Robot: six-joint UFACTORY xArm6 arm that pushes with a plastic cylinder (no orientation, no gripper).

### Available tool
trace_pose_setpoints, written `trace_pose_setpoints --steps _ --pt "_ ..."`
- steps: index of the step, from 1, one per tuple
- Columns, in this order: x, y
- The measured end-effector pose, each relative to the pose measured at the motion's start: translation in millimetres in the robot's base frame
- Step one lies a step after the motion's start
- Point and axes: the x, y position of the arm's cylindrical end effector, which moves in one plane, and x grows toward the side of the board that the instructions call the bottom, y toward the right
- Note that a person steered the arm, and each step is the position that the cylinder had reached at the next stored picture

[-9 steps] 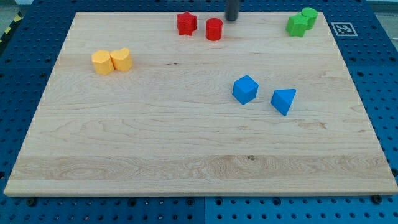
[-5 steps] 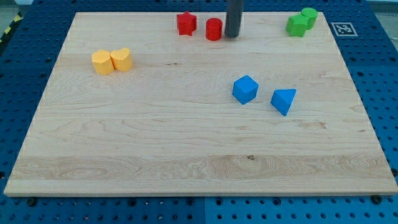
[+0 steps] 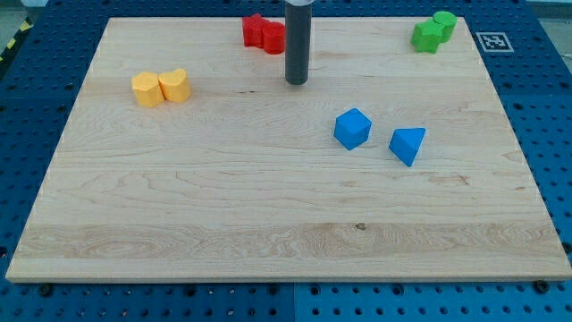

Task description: Slightly move the yellow blocks towards the left side of the board

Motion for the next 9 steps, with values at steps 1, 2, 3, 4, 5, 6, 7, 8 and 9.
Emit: trace_pose_setpoints --steps 1,2,3,4,5,6,7,8,9 --pt "0.1 0.0" --pt "0.1 0.0" --pt "0.1 0.0" --pt "0.1 0.0" --pt "0.1 -0.1" --pt "0.1 2.2" --pt "0.1 2.2" --pt "0.5 0.1" --pt "1.8 -32.8"
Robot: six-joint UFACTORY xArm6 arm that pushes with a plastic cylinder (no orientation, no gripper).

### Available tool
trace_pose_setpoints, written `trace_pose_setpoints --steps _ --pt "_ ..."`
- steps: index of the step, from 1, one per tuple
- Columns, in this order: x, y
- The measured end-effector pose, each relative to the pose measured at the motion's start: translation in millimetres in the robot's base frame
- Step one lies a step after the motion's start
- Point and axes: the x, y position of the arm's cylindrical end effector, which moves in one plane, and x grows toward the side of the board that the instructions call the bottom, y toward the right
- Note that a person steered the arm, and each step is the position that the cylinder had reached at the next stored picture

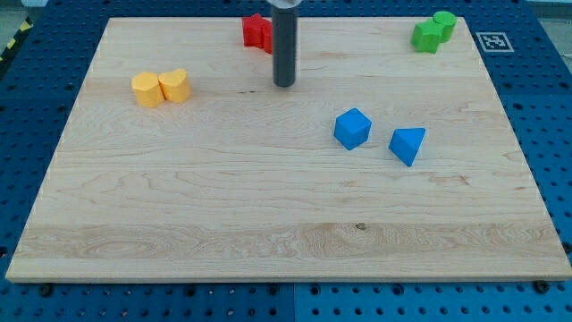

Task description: Slightly move the yellow blocks towards the left side of the board

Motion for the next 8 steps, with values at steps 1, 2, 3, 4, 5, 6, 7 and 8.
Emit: trace_pose_setpoints --steps 1,2,3,4,5,6,7,8 --pt "1.3 -54.2" --pt "1.4 -86.3" --pt "1.4 -98.3" --pt "1.4 -107.5" --pt "1.4 -115.4" --pt "1.4 -124.2" --pt "1.4 -124.7" --pt "1.4 -123.5"
